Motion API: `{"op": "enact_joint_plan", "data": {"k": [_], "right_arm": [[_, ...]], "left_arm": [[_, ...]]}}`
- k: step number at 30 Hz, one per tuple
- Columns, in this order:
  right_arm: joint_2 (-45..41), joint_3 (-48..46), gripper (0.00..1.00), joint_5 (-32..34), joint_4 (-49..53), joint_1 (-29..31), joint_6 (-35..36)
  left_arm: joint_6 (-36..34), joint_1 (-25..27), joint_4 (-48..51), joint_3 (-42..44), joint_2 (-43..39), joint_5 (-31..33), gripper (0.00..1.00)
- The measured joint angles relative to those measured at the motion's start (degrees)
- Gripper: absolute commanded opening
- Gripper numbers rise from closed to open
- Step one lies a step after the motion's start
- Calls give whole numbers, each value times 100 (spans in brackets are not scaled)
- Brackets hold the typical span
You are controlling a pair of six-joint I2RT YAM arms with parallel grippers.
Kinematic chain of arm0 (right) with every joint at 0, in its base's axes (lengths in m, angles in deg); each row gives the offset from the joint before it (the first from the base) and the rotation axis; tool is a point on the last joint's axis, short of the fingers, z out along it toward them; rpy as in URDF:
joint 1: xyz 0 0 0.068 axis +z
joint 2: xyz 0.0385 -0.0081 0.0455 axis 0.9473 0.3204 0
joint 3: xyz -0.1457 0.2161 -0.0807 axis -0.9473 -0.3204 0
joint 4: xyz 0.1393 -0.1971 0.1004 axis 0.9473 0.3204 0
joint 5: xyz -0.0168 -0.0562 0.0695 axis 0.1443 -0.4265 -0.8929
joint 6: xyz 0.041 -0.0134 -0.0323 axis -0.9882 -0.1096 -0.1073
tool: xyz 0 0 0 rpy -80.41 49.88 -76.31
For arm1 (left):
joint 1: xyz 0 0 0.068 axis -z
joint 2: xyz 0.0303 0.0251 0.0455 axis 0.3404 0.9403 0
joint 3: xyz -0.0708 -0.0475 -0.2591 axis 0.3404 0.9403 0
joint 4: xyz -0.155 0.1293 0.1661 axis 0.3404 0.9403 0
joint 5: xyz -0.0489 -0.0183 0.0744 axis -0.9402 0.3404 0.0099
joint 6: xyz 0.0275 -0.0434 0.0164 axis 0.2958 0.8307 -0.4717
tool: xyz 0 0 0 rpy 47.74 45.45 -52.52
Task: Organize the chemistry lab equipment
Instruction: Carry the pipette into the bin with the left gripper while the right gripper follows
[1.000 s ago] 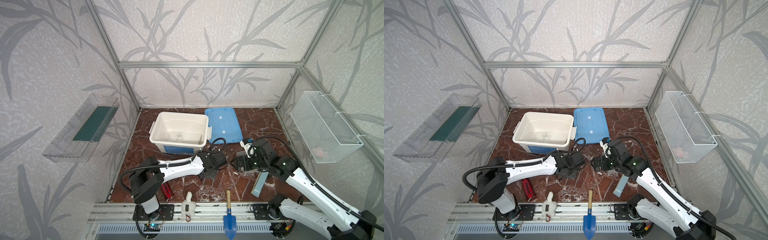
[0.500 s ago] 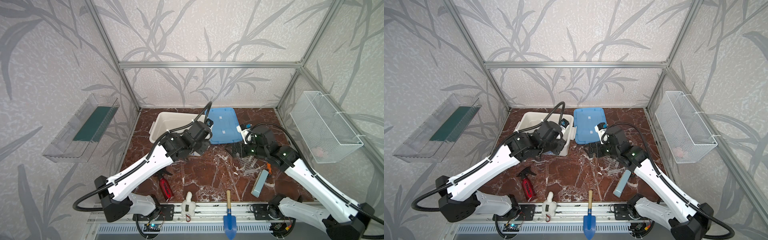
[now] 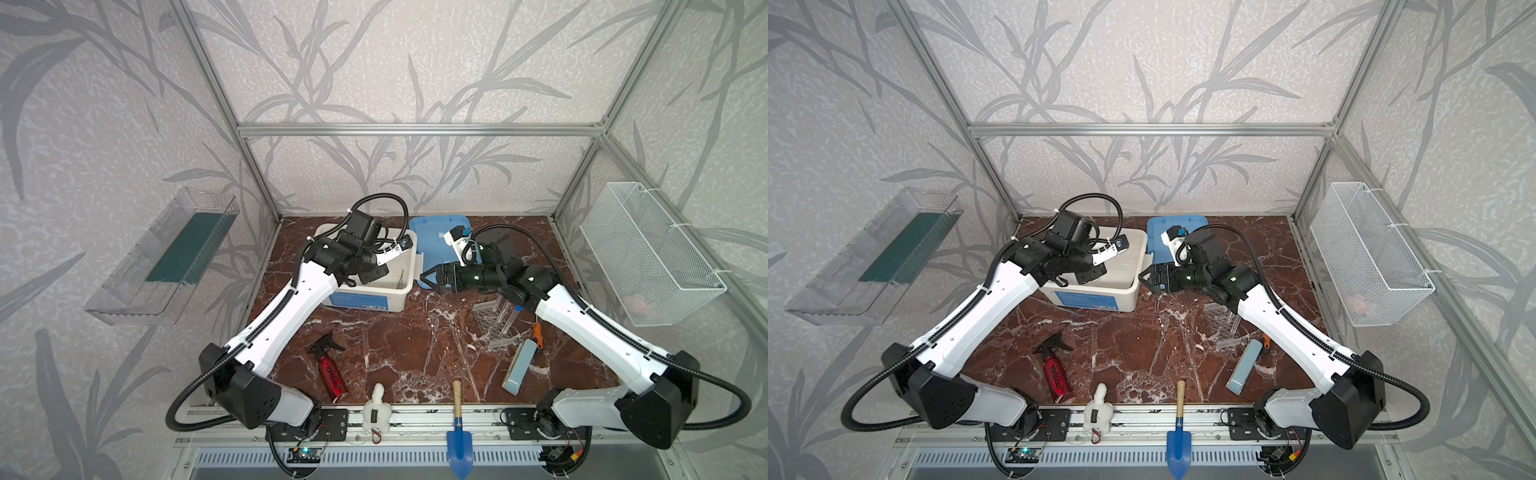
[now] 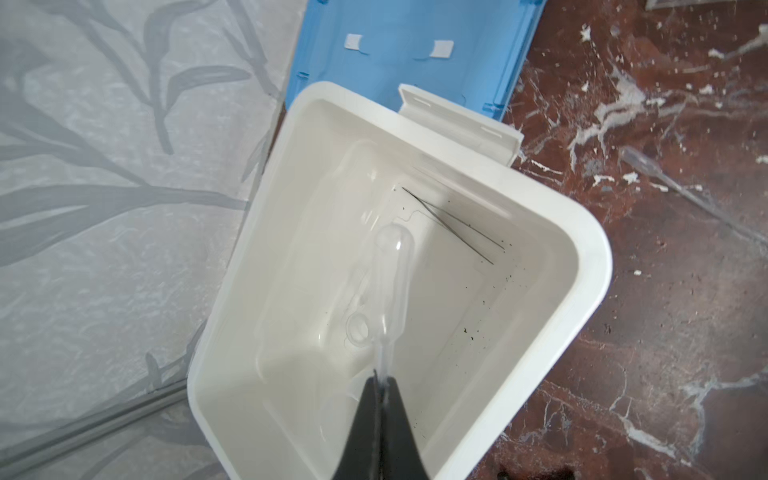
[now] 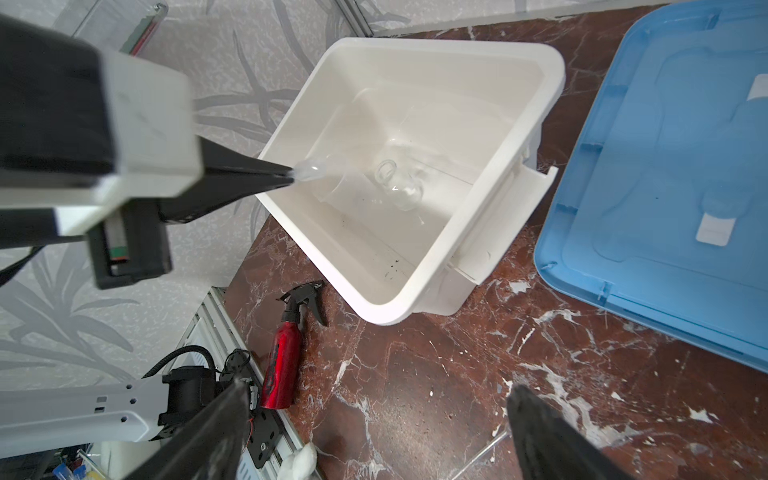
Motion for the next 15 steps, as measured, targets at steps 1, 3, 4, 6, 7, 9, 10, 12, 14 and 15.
{"op": "enact_joint_plan", "data": {"k": [1,3,4,6,7,9,10,12,14,15], "right_arm": [[52,4,95,-22,-31,15,-26],[162,13,95,-48,-81,33,-63],[192,15,95,-59,-107,35,-79],[221,15,95,-63,-153,35,-96],[221,15,95,-63,-166,37,-98],[221,20,95,-63,-225,39,-98],[225,20,95,-63,-247,42,-98],[251,31,95,-68,-299,42,-101],[343,70,95,-87,-330,39,-101],[426,131,95,-94,-328,39,-103]], "left_arm": [[-181,-66,-4,-2,142,-76,0],[-551,-173,22,-7,479,-212,0],[-713,-219,63,-11,623,-271,0],[-1036,-291,188,-11,894,-372,0],[-1180,-323,254,-11,988,-417,0],[-1445,-382,398,-11,1134,-503,0],[-1541,-404,433,-11,1169,-527,0],[-1731,-450,448,-9,1209,-590,0],[-1853,-503,431,-9,1248,-699,0],[-1917,-535,426,-9,1290,-774,0]]}}
